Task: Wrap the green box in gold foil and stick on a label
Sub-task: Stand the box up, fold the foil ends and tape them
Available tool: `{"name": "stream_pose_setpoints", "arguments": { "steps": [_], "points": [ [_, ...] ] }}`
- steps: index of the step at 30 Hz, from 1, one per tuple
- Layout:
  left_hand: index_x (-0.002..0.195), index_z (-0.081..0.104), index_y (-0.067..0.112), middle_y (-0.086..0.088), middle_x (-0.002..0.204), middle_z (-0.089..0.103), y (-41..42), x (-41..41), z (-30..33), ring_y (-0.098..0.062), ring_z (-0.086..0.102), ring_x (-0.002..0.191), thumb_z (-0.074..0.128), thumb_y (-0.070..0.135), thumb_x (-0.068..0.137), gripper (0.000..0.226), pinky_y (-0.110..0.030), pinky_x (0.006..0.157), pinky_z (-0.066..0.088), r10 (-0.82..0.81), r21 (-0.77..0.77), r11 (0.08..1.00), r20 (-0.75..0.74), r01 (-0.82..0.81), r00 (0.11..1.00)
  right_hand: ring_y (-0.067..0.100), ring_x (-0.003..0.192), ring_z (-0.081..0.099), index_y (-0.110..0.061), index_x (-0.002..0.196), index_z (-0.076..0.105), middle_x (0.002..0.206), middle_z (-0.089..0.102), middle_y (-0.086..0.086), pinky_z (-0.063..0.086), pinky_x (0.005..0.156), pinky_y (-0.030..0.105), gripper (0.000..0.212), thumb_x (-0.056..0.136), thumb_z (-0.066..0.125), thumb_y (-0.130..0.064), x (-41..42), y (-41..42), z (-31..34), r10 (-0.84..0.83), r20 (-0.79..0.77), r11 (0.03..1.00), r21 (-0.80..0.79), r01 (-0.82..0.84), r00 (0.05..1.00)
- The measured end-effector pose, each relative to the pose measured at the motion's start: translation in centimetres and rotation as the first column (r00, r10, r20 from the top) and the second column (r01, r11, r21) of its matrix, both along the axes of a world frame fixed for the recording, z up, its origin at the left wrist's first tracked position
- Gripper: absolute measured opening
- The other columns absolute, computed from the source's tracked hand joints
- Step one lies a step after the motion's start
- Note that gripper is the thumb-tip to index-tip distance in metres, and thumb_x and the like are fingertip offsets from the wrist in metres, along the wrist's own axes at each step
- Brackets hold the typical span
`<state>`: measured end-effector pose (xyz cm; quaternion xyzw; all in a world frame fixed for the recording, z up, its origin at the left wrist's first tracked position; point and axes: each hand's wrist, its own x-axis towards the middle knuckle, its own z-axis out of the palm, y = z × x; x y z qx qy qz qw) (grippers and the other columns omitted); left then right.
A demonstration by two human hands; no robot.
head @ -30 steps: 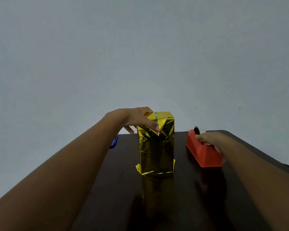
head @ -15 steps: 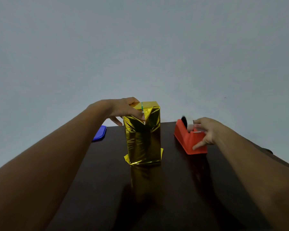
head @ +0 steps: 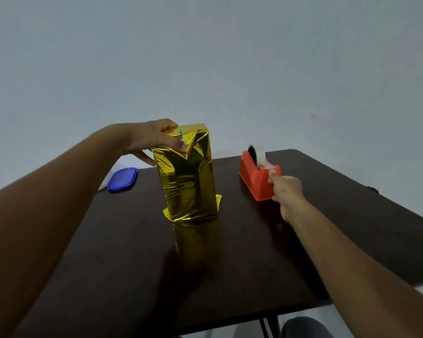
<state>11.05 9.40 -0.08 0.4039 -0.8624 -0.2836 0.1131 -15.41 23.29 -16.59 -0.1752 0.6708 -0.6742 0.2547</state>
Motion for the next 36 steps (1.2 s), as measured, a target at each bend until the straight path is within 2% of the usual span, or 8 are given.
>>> {"name": "stream_pose_setpoints", "arguments": {
  "steps": [10, 13, 17, 23, 25, 29, 32, 36],
  "points": [
    [0.135, 0.045, 0.031, 0.0, 0.121, 0.06, -0.1, 0.3, 0.0, -0.021, 0.063, 0.106, 0.082, 0.049, 0.064, 0.082, -0.03, 0.068, 0.061, -0.019, 0.0, 1.0, -0.017, 0.019, 1.0, 0.023, 0.098, 0.058, -0.008, 0.101, 0.068, 0.101, 0.064, 0.004, 0.051, 0.091, 0.042, 0.029, 0.1, 0.058, -0.036, -0.4, -0.4, -0.5, -0.013, -0.071, 1.0, 0.019, 0.015, 0.997],
    [0.134, 0.045, 0.031, 0.0, 0.121, 0.06, 0.0, 0.4, 0.0, -0.021, 0.063, 0.105, 0.078, 0.051, 0.061, 0.083, -0.03, 0.069, 0.061, -0.021, -0.006, 1.0, -0.02, 0.021, 1.0, 0.022, 0.082, 0.055, -0.01, 0.079, 0.061, 0.084, 0.059, 0.006, 0.042, 0.067, 0.034, 0.031, 0.101, 0.057, -0.032, 0.1, 0.1, -1.4, -0.049, -0.234, 0.996, 0.065, 0.066, 0.971],
    [0.131, 0.047, 0.033, -0.002, 0.121, 0.061, 0.3, 0.4, 0.1, -0.022, 0.064, 0.107, 0.083, 0.049, 0.066, 0.077, -0.035, 0.074, 0.062, -0.016, -0.002, 1.0, -0.024, 0.016, 1.0, 0.02, 0.098, 0.046, -0.015, 0.075, 0.056, 0.101, 0.052, 0.002, 0.043, 0.086, 0.039, 0.038, 0.1, 0.052, -0.044, 1.2, 0.7, -0.9, -0.176, -0.596, 0.976, -0.001, 0.219, 0.783],
    [0.136, 0.045, 0.033, 0.001, 0.125, 0.056, 0.8, 0.6, 0.1, -0.022, 0.058, 0.114, 0.078, 0.04, 0.083, 0.063, -0.034, 0.075, 0.06, 0.01, -0.024, 1.0, -0.026, -0.011, 1.0, 0.019, 0.084, 0.063, -0.012, 0.09, 0.063, 0.091, 0.067, 0.004, 0.05, 0.075, 0.036, 0.023, 0.101, 0.055, -0.031, 5.3, -0.3, 9.8, 0.092, -0.689, 0.927, -0.205, -0.314, 0.719],
    [0.136, 0.043, 0.035, 0.003, 0.124, 0.053, 1.0, 0.5, 0.1, -0.023, 0.055, 0.115, 0.079, 0.04, 0.083, 0.064, -0.033, 0.075, 0.058, 0.015, -0.028, 0.999, -0.037, -0.016, 0.999, 0.015, 0.075, 0.064, -0.013, 0.09, 0.065, 0.09, 0.07, 0.003, 0.051, 0.066, 0.03, 0.022, 0.102, 0.056, -0.03, 6.8, -0.6, 14.3, 0.293, -0.723, 0.843, -0.114, -0.526, 0.626],
    [0.134, 0.044, 0.041, 0.006, 0.125, 0.054, 1.4, 0.3, -0.1, -0.022, 0.054, 0.119, 0.086, 0.049, 0.061, 0.085, -0.047, 0.092, 0.057, 0.029, 0.011, 1.0, -0.074, -0.028, 0.997, 0.011, 0.062, 0.056, -0.011, 0.09, 0.067, 0.076, 0.065, 0.001, 0.045, 0.056, 0.023, 0.031, 0.102, 0.056, -0.037, 9.3, -2.1, 20.9, 0.711, -0.654, 0.597, 0.368, -0.713, 0.258],
    [0.13, 0.047, 0.043, 0.007, 0.131, 0.054, 1.7, 0.5, -0.2, -0.023, 0.051, 0.123, 0.088, 0.042, 0.064, 0.078, -0.051, 0.098, 0.053, 0.021, 0.023, 1.0, -0.119, -0.018, 0.993, 0.011, 0.058, 0.05, -0.013, 0.085, 0.067, 0.067, 0.059, -0.003, 0.042, 0.058, 0.024, 0.031, 0.1, 0.059, -0.039, 11.0, -4.1, 22.9, 0.855, -0.512, 0.473, 0.703, -0.532, 0.084],
    [0.137, 0.045, 0.037, 0.003, 0.135, 0.051, 2.1, 0.5, -0.2, -0.026, 0.051, 0.122, 0.088, 0.045, 0.06, 0.088, -0.052, 0.095, 0.055, 0.012, 0.017, 1.0, -0.115, -0.01, 0.993, 0.012, 0.052, 0.043, -0.016, 0.076, 0.065, 0.062, 0.052, -0.003, 0.032, 0.052, 0.023, 0.027, 0.096, 0.062, -0.034, 12.6, -6.2, 23.7, 0.906, -0.416, 0.421, 0.87, -0.257, 0.076]
  ]
}}
